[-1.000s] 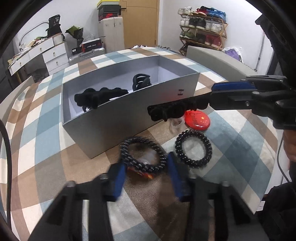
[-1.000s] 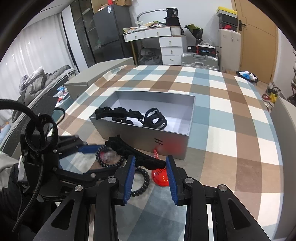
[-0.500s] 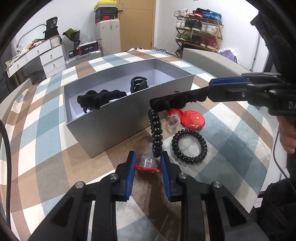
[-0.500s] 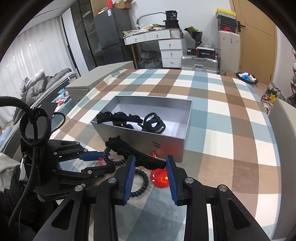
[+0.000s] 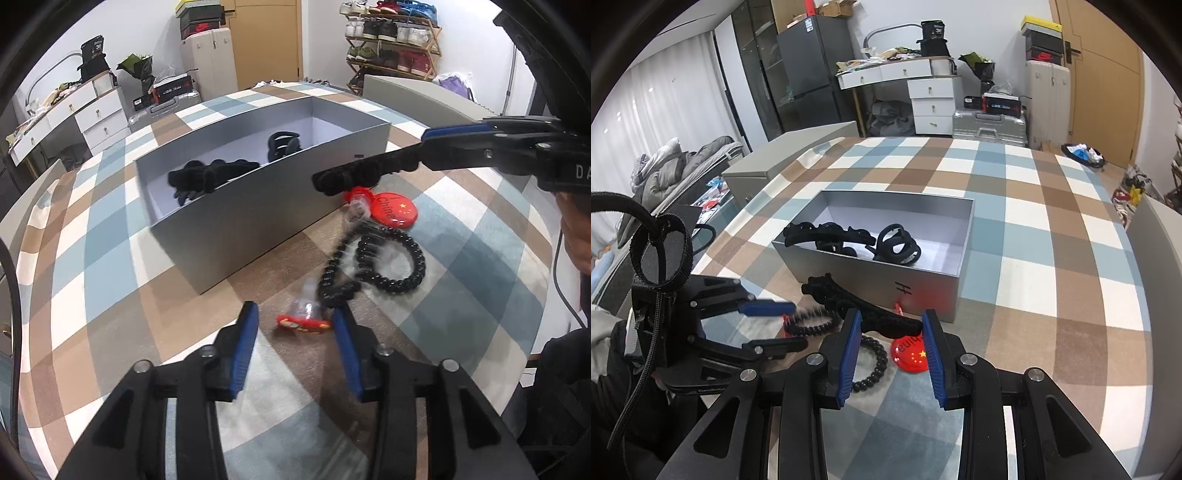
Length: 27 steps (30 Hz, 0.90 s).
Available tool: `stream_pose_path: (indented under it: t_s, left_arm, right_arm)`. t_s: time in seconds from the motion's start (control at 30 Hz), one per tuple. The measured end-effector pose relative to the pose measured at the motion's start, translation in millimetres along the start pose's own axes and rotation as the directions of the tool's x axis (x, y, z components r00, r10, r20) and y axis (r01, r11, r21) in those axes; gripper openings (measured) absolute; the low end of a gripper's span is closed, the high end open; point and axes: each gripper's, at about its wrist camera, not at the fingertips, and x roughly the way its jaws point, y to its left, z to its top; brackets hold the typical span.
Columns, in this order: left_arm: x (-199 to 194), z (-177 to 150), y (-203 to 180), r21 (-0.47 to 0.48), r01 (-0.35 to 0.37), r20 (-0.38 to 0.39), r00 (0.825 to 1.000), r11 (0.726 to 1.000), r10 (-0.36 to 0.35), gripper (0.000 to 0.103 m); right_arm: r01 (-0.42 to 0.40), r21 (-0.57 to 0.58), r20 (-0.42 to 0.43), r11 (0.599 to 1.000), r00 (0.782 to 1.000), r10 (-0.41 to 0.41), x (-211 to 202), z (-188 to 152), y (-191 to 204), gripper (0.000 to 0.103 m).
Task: Organize jewelry
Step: 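Carry the black hair clip into the grey box with right while left carries a clear red-capped piece in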
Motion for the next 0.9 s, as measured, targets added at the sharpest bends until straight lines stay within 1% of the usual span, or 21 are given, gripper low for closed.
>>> stream_pose_path:
  t_s: [0.1, 0.13, 0.17, 0.3, 0.4, 0.67, 0.73, 0.9]
  left_arm:
    - [0, -1, 1, 0.004, 0.014, 0.008, 1.0, 1.0, -0.014, 0.036]
    - [0, -1, 0, 0.011, 0.019, 0.013, 1.0, 1.0, -0.019, 0.03]
    - [0, -1, -2, 0.018, 0.027, 0.014, 1.0, 0.999, -0.027, 0.021]
    - [-4, -1, -7, 0.053, 0.033, 0.029, 0.999, 0.998, -0.035, 0.02]
    - [-9, 1, -4, 0.045, 0.034, 0.046, 0.998, 0.998, -0.036, 0.02]
    - [-25, 6, 9, -0.007, 0.042, 0.118, 0.992, 0.999, -0.041, 0.02]
    - [-30, 8, 12, -0.029, 0.042, 0.151, 0.988, 0.999, -0.037, 0.02]
    - [-38, 12, 23, -0.093, 0.023, 0.206, 0.979, 0.995, -0.003, 0.02]
  right_arm:
    - [-0.001, 0.001, 0.001, 1.0, 1.0, 0.001, 0, 0, 0, 0.032]
    - [-0.001, 0.001, 0.001, 1.0, 1.0, 0.001, 0, 0, 0, 0.032]
    - [-0.002, 0.002, 0.001, 1.0, 1.0, 0.002, 0, 0, 0, 0.032]
    - [-0.002, 0.006, 0.006, 1.0, 1.0, 0.002, -1, 0, -1, 0.032]
    - [-0.004, 0.007, 0.013, 1.0, 1.0, 0.004, -3, 1, -1, 0.032]
    - [-0.007, 0.029, 0.054, 1.0, 0.999, 0.005, -11, 3, -4, 0.032]
    - [-0.012, 0.039, 0.076, 0.999, 0.997, 0.009, -14, 4, -6, 0.032]
    - [-0.008, 0.077, 0.115, 0.997, 0.993, -0.001, -19, 7, -13, 0.032]
